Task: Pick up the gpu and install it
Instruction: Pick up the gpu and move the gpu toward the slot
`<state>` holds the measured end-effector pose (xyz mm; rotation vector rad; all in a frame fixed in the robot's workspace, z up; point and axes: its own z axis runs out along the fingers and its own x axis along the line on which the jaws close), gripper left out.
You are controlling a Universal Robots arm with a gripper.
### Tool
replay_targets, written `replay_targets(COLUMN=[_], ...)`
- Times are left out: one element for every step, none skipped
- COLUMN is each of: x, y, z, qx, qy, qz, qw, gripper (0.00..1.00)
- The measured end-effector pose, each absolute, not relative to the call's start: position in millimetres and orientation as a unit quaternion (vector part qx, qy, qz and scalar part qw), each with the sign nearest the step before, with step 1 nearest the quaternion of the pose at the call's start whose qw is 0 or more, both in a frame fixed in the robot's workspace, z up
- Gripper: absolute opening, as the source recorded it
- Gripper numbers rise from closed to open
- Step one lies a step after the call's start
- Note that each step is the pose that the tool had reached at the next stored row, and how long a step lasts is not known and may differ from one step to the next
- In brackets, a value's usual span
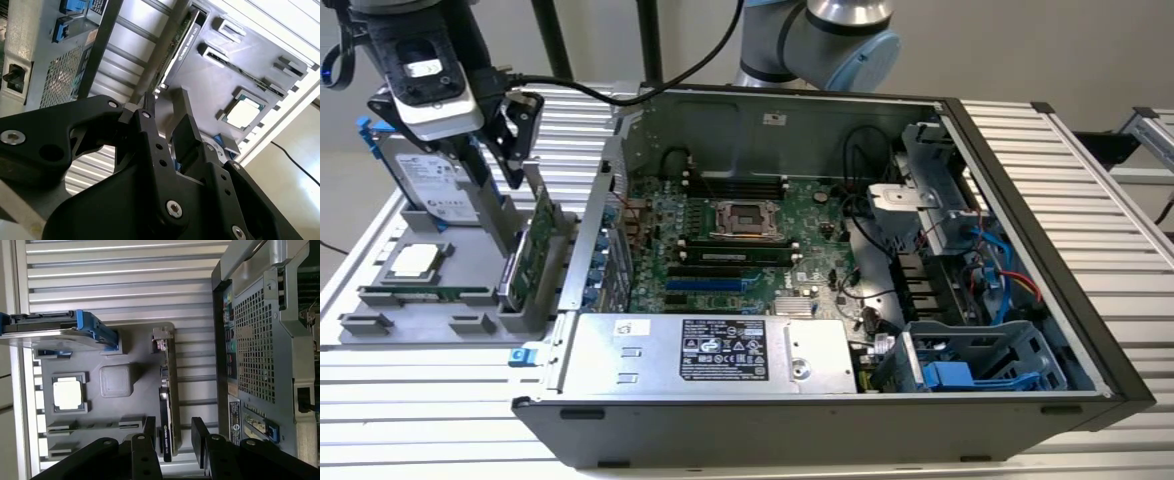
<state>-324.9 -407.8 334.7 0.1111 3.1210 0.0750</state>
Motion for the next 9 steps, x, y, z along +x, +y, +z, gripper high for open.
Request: replay_targets(x=[-324.9,-324.9,-324.9,-324.9,-324.9,-324.9,-324.9,-324.9,-324.9], y=[-407.8,-407.9,-408.0,-408.2,-408.4,-408.6,-408.8,-409.0,-409.1], z=[333.9,333.2,332.5,331.9,331.2,330.6,330.0,329.4,328.7], qx=[0.036,0.036,0.036,0.036,0.036,0.036,0.036,0.036,0.036], qy=[0.999,0.999,0.999,0.999,0.999,0.999,0.999,0.999,0.999], qz=[0.024,0.024,0.024,0.024,0.024,0.024,0.024,0.024,0.024], qw=[0.009,0.009,0.009,0.009,0.009,0.009,0.009,0.009,0.009], gripper=[1.0,1.0,1.0,1.0,1.0,1.0,1.0,1.0,1.0])
